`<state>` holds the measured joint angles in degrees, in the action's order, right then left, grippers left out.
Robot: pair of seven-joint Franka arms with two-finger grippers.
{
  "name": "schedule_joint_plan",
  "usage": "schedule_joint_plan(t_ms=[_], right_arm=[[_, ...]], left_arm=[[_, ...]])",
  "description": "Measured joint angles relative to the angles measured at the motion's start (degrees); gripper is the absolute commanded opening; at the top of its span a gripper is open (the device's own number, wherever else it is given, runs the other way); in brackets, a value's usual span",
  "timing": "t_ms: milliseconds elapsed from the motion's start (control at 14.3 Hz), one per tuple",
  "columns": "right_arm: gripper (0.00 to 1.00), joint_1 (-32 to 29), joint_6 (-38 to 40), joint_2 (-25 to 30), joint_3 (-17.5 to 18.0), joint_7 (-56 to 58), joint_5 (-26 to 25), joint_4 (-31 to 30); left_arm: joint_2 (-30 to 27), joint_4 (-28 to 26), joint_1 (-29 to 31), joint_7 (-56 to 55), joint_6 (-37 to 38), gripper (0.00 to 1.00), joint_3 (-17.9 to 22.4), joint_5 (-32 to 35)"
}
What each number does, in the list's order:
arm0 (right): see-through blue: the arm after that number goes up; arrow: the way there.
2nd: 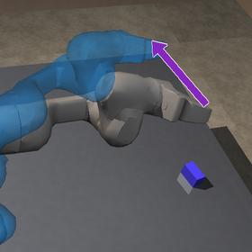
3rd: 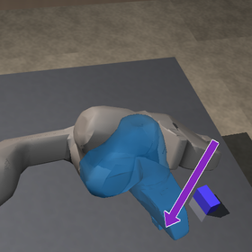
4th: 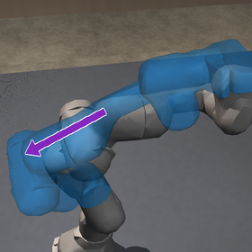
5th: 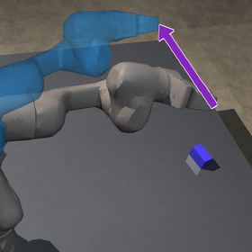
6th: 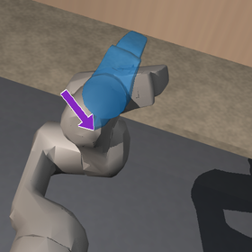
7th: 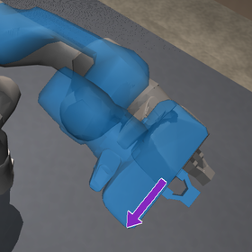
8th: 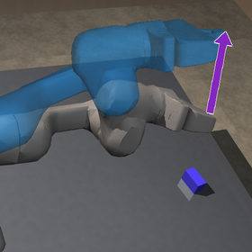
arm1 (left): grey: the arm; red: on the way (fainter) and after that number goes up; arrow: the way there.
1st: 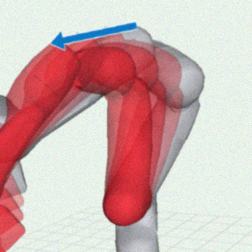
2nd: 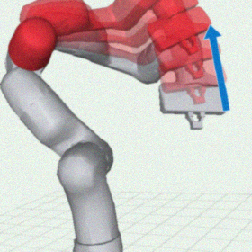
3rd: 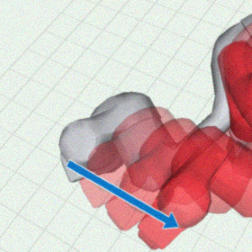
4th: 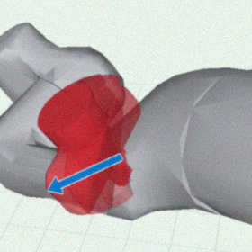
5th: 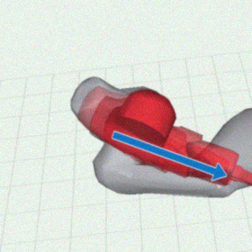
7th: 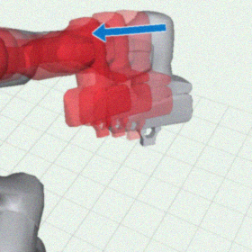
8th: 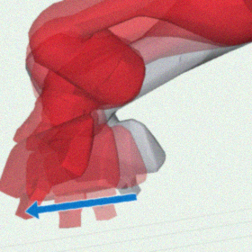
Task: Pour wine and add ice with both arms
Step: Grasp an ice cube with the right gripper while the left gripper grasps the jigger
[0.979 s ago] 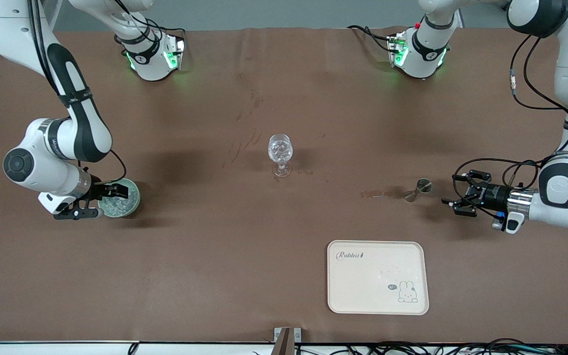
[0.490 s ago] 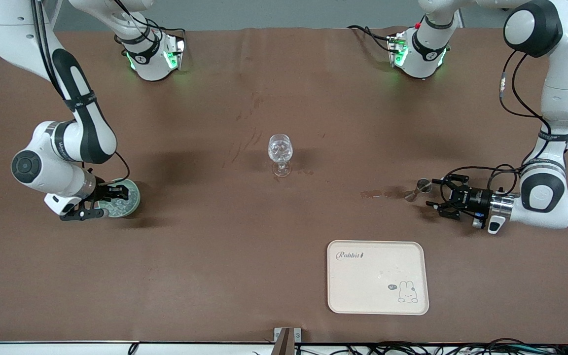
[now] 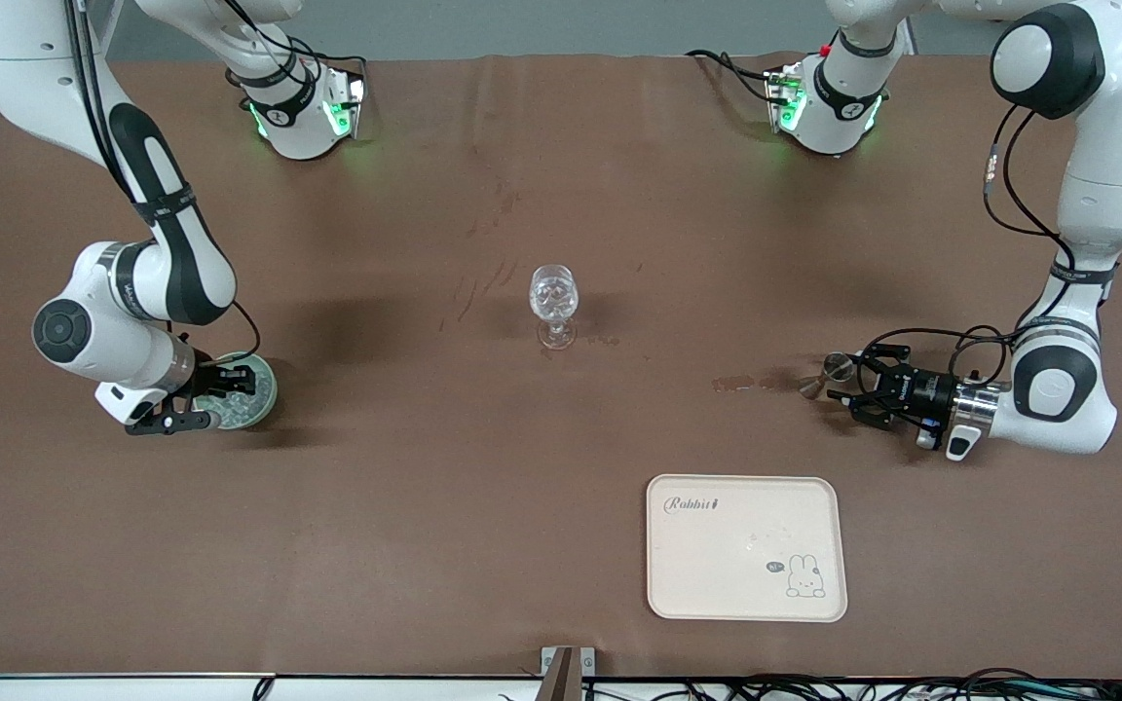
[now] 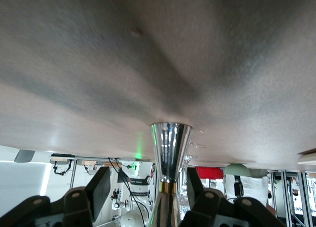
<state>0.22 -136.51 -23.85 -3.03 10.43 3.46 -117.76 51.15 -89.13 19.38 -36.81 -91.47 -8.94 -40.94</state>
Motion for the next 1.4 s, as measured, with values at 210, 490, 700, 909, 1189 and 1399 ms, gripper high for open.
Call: schedule_joint_plan(t_ms=[210,490,700,909,1189,1399], right_arm=[[0.49,0.0,0.0,-0.18,0.0,0.02,0.0,-0.34],[0.44,0.0,-0.05,-0.36,-0.03,0.03,0.0,-0.57],[0.44,0.0,-0.22,-0.36,-0.05,0.03,0.0,-0.57],[0.44,0.0,-0.59,-0.36,-0.08,0.03,0.0,-0.56],[0.41,-0.01,-1.17,-0.36,-0.15,0.04,0.0,-0.54],[0.28,-0.01,-1.5,-0.36,-0.16,0.04,0.0,-0.54]], left_arm=[[0.38,-0.38,-0.02,1.46,0.11,0.67,-0.03,-2.63],[1.05,-0.39,-0.02,1.9,0.11,0.57,-0.06,-4.33],[1.65,-0.41,-0.02,1.93,0.13,0.47,-0.25,-5.12],[1.8,-0.41,-0.01,1.94,0.18,0.43,-0.4,-5.17],[1.8,-0.43,0.01,1.94,0.7,0.25,-0.59,-5.17],[1.8,-0.44,0.01,1.94,1.02,0.05,-0.82,-5.25]])
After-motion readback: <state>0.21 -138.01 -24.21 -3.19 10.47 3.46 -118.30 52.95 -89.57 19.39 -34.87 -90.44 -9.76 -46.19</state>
